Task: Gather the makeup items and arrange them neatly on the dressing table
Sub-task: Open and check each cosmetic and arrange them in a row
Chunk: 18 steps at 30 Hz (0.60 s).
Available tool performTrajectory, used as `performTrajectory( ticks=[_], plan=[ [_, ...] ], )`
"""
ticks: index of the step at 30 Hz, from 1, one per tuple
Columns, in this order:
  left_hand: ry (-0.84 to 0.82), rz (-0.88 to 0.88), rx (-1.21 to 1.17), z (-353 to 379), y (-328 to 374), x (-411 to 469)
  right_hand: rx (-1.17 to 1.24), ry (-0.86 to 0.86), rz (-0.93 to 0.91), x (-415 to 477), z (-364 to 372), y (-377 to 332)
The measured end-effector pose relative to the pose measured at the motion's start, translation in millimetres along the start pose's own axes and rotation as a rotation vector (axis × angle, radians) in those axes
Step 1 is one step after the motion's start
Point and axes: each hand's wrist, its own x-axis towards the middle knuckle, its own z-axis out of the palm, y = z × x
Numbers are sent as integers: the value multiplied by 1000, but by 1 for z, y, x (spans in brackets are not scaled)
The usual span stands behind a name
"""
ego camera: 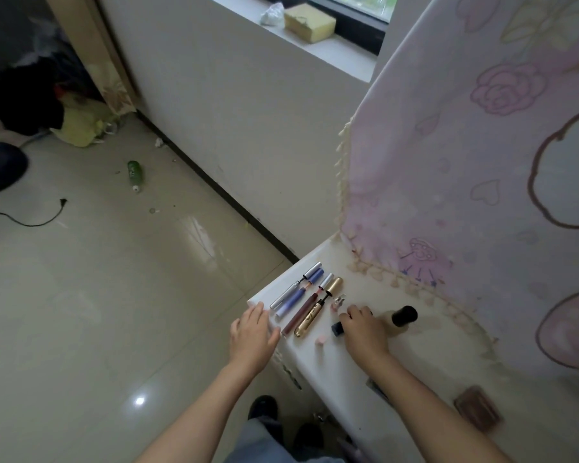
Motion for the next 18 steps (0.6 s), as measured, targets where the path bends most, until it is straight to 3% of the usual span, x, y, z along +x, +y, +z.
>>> performTrajectory(
  ticks=[5, 10, 13, 15, 18],
  plan=[
    [-40, -9, -6, -3, -1, -1, 84, 32, -10, -1, 9, 5],
    [-105, -55, -164, -14, -2, 1, 368, 290, -72, -31, -8, 0],
    [-54, -44, -376, -32, 3, -1, 919, 438, 208, -49, -42, -2],
    [3, 54, -431, -48, 16, -3, 1323, 305, 343, -53, -66, 3],
    [-69, 184, -626, -82, 52, -11, 1591, 246, 333, -63, -102, 7]
  ],
)
